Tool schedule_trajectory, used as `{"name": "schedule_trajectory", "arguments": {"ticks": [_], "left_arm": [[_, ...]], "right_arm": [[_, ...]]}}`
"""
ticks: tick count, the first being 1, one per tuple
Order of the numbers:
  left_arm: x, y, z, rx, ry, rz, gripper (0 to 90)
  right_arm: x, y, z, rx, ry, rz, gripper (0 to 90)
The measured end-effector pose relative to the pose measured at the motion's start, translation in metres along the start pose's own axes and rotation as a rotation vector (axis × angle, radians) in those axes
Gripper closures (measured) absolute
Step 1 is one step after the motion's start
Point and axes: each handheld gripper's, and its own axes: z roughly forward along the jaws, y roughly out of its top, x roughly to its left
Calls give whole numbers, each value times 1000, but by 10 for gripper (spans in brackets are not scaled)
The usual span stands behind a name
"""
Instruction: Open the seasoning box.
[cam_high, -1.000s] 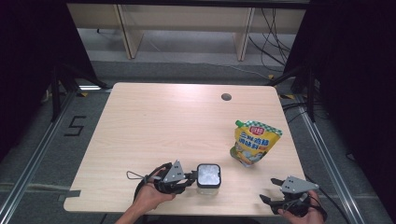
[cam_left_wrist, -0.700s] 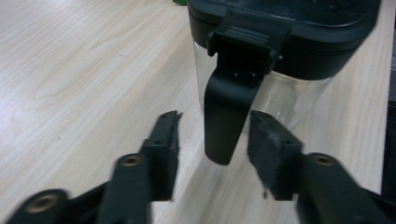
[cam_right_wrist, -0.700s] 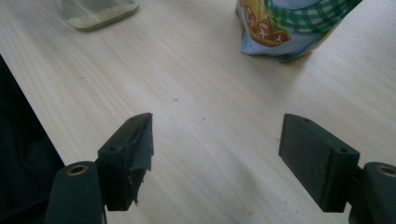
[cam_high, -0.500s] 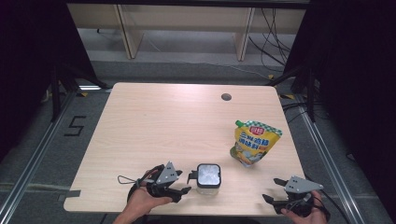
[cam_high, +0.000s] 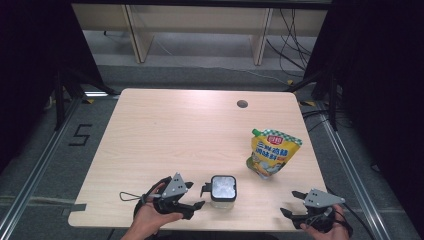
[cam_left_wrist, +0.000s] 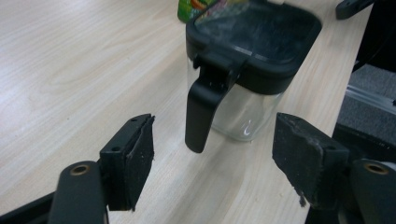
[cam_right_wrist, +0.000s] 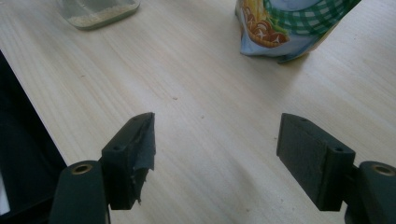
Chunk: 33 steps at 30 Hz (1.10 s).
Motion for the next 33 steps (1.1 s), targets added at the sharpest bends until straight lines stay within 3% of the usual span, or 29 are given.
{"name": "schedule_trajectory", "arguments": {"ticks": [1, 3, 4, 5, 8, 9, 10, 11, 12, 13, 16, 19, 20, 24, 33], "left_arm": [[1, 2, -3, -13, 1, 16, 293], [1, 4, -8, -9, 11, -1, 334], [2, 6, -11, -25, 9, 21, 365], [1, 7, -14, -59, 2, 32, 510], [0, 9, -17, -81, 19, 47, 681], [0, 11, -18, -81, 28, 77, 731], [-1, 13, -18, -88, 39, 73, 778], [-1, 16, -15, -94, 40, 95, 808], [-1, 16, -15, -94, 40, 95, 830], [-3, 17, -12, -108, 40, 62, 849], [-5, 23, -3, -100, 32, 106, 872], [-6, 27, 1, -104, 26, 106, 881], [-7, 29, 3, -107, 28, 88, 885], [-6, 37, 8, -97, 33, 127, 889], [-3, 34, 10, -75, 33, 104, 891]], "right_arm": [[0, 0, 0, 0, 0, 0, 291], [-1, 1, 1, -11, -2, 3, 291], [-1, 1, 1, -12, -1, -5, 291], [0, 2, 1, -4, 0, 3, 291], [1, 3, 2, -9, -1, -10, 292], [3, 4, 3, -6, 2, -15, 292], [4, 4, 3, -2, 3, -15, 291], [4, 5, 3, 3, 2, -14, 291], [4, 5, 4, 1, 4, -19, 291], [5, 5, 4, 0, 4, -20, 291], [6, 5, 3, 0, 3, -6, 291], [4, 5, 3, 2, 2, -12, 291], [3, 5, 4, 0, 4, -14, 291], [4, 4, 4, 1, 5, -17, 291], [3, 4, 4, -3, 6, -15, 291]]}}
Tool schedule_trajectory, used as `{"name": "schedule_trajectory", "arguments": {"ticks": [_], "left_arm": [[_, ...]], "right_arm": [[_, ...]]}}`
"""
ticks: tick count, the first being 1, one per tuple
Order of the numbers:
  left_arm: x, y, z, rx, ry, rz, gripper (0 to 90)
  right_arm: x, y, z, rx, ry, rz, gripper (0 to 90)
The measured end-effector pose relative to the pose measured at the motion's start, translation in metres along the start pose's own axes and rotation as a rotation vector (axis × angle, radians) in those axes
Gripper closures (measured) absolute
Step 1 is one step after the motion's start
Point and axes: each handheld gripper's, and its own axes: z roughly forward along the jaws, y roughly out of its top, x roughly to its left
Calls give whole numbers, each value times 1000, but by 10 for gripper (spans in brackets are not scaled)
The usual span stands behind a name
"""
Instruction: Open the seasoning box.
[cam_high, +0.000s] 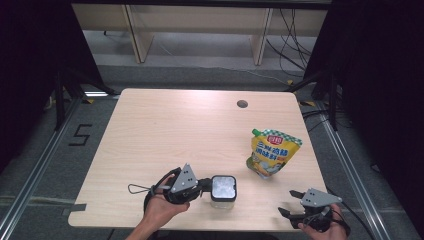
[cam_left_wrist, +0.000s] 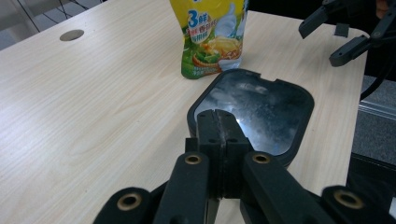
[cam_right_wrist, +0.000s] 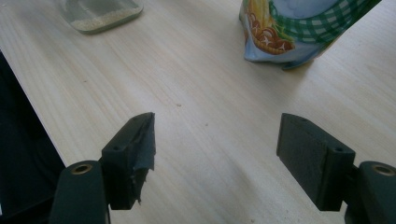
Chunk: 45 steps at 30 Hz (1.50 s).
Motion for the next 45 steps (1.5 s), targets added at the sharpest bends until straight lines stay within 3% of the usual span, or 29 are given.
{"name": "schedule_trajectory", "arguments": {"ticks": [2, 16, 19, 21, 23, 24, 26, 28, 29, 31, 33, 34, 38, 39, 41, 44, 45], "left_arm": [[1, -2, 1, -11, -4, -35, 891], [4, -7, -3, -21, -4, -30, 889], [3, -9, -3, -34, -1, -59, 889], [3, -9, -3, -33, -2, -51, 889], [3, -10, -3, -46, 1, -71, 889], [4, -11, -3, -51, -5, -61, 889], [3, -12, -3, -56, 1, -91, 889], [5, -13, -4, -62, -6, -89, 889], [6, -15, -3, -78, -17, -114, 889], [5, -16, -3, -82, -17, -128, 889], [6, -16, -3, -80, -18, -120, 889], [6, -16, -3, -80, -19, -117, 889], [6, -16, -3, -80, -20, -115, 890], [6, -16, -3, -75, -19, -117, 889], [5, -17, -3, -80, -20, -130, 889], [6, -17, -4, -75, -19, -114, 889], [5, -17, -3, -78, -20, -130, 889]], "right_arm": [[1, 1, -1, 4, -2, 3, 291], [2, 1, -3, -6, -2, 11, 292], [1, 2, -3, -15, 3, -7, 312], [2, 2, -3, -17, 3, 5, 329], [2, 4, -4, -50, 8, -19, 356], [4, 4, -5, -56, 20, -6, 373], [3, 6, -5, -88, 30, -12, 405], [5, 8, -5, -104, 46, -23, 428], [7, 10, -3, -116, 69, -17, 436], [6, 11, -2, -123, 82, -25, 451], [7, 13, -1, -158, 95, -19, 492], [9, 17, 0, -190, 123, -1, 552], [15, 30, 3, -223, 128, -3, 653], [14, 34, 5, -229, 119, -42, 663], [19, 40, 10, -235, 137, -48, 702], [24, 47, 15, -246, 160, -69, 741], [27, 51, 17, -253, 166, -64, 755]]}}
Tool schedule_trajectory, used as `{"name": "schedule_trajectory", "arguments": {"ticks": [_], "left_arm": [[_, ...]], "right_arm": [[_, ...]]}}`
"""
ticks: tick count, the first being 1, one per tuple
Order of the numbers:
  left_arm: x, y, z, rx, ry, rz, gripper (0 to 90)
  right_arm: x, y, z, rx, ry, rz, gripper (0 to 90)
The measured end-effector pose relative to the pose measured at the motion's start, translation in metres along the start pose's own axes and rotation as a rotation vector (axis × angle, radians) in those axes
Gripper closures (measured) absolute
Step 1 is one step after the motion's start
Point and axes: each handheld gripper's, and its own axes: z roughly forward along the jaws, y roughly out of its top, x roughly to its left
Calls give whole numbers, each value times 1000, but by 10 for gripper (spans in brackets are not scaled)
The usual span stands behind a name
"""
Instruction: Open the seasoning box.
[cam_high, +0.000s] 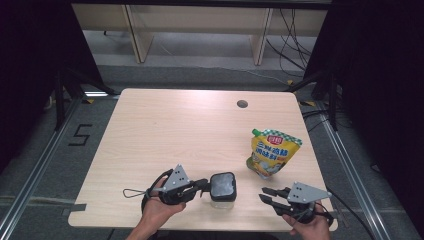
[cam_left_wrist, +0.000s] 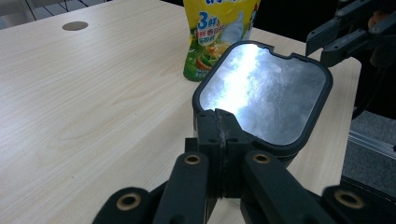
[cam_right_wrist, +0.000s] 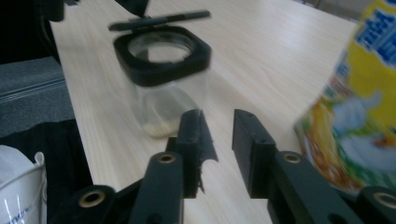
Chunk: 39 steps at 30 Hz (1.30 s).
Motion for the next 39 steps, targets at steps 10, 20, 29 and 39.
{"name": "schedule_trajectory", "arguments": {"ticks": [10, 20, 29, 39], "left_arm": [[1, 0, 0, -2, -3, 34, 889], [0, -2, -1, -9, 1, 14, 851], [11, -15, -13, -24, -62, 38, 521], [19, -36, 6, 71, -88, 75, 440]], "right_arm": [[12, 27, 38, -6, 75, -108, 856], [18, 40, 49, -32, 99, -121, 863], [22, 55, 60, -37, 116, -155, 863], [32, 74, 76, -65, 131, -185, 850]]}}
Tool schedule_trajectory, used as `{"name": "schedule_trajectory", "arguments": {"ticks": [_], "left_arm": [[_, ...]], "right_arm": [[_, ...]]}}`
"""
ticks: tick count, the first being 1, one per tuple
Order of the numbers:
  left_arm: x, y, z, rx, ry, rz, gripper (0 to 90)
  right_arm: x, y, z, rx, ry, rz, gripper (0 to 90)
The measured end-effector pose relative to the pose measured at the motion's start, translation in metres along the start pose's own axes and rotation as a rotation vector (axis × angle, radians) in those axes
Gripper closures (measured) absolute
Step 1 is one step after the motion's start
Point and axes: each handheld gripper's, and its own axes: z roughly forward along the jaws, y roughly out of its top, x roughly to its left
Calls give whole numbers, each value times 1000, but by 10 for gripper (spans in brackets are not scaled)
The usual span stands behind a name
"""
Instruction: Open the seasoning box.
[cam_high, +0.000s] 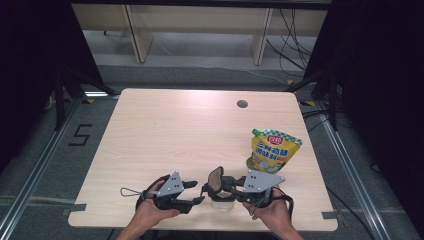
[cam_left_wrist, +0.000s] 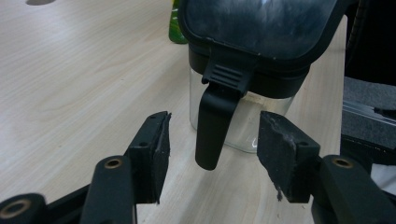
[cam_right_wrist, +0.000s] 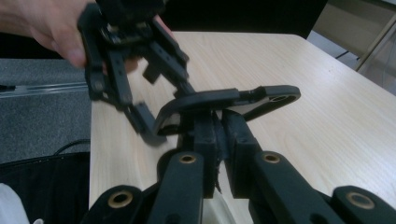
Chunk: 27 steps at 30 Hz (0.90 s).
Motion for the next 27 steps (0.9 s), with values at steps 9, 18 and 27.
{"name": "schedule_trajectory", "arguments": {"ticks": [9, 18, 27], "left_arm": [[0, 2, 9, -25, -28, 55, 669], [-5, 2, 10, -21, 6, 69, 709], [-7, 3, 9, -10, 10, 58, 711]], "right_arm": [[3, 12, 15, -10, 18, -20, 848], [4, 17, 26, -9, 36, -9, 841], [5, 20, 33, 2, 49, -15, 837]]}}
